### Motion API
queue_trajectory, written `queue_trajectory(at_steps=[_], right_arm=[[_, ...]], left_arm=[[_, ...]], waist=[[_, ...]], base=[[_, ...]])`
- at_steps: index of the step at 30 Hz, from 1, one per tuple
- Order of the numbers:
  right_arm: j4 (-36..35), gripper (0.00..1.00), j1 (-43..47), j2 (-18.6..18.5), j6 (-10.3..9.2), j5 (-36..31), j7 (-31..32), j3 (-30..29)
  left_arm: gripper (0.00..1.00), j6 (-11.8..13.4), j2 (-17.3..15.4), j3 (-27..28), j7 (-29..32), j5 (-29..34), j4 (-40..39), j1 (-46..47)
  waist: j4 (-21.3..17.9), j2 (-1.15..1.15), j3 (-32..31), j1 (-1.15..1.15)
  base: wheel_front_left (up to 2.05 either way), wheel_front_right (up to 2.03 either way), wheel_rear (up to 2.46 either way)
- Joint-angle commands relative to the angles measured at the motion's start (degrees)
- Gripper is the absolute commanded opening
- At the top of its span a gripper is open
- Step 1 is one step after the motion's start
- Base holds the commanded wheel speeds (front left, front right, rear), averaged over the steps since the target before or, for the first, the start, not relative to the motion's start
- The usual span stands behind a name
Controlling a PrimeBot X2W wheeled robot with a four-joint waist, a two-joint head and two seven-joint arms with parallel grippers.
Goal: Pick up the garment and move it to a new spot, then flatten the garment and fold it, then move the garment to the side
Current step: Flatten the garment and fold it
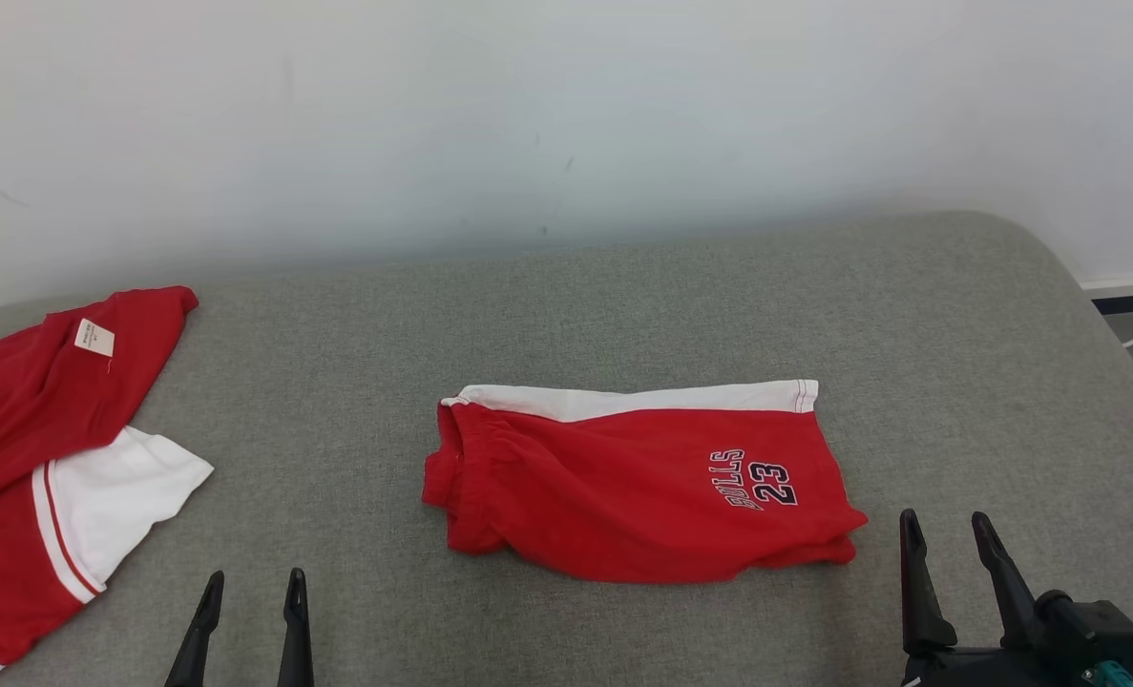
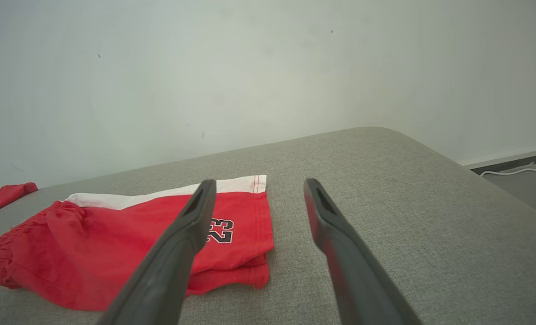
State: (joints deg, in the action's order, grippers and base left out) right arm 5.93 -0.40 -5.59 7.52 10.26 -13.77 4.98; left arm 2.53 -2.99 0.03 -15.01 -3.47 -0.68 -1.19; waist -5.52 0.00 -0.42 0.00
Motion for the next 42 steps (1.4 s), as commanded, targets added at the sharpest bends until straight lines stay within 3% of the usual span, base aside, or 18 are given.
queue_trajectory(at_steps=[1, 32, 42], right_arm=[[-0.2, 1.0, 0.8, 0.1, -0.06, -0.1, 0.0, 0.0], [0.4, 1.0, 0.9, 0.3, -0.06, 0.0, 0.9, -0.1], [5.8, 1.0, -7.9, -0.8, -0.06, -0.1, 3.3, -0.1]], left_arm=[[1.0, -0.3, -0.1, 0.2, -0.2, 0.4, 0.1, -0.8], [1.0, -0.2, 0.0, 0.2, -0.2, 0.6, 0.2, -1.2], [1.0, -0.4, 0.0, 0.2, -0.2, 0.6, 0.1, -0.4]], waist=[[0.0, 0.0, 0.0, 0.0], [0.4, 0.0, -0.1, 0.0], [0.1, 0.0, 1.0, 0.0]], base=[[0.0, 0.0, 0.0], [0.0, 0.0, 0.0], [0.0, 0.0, 0.0]])
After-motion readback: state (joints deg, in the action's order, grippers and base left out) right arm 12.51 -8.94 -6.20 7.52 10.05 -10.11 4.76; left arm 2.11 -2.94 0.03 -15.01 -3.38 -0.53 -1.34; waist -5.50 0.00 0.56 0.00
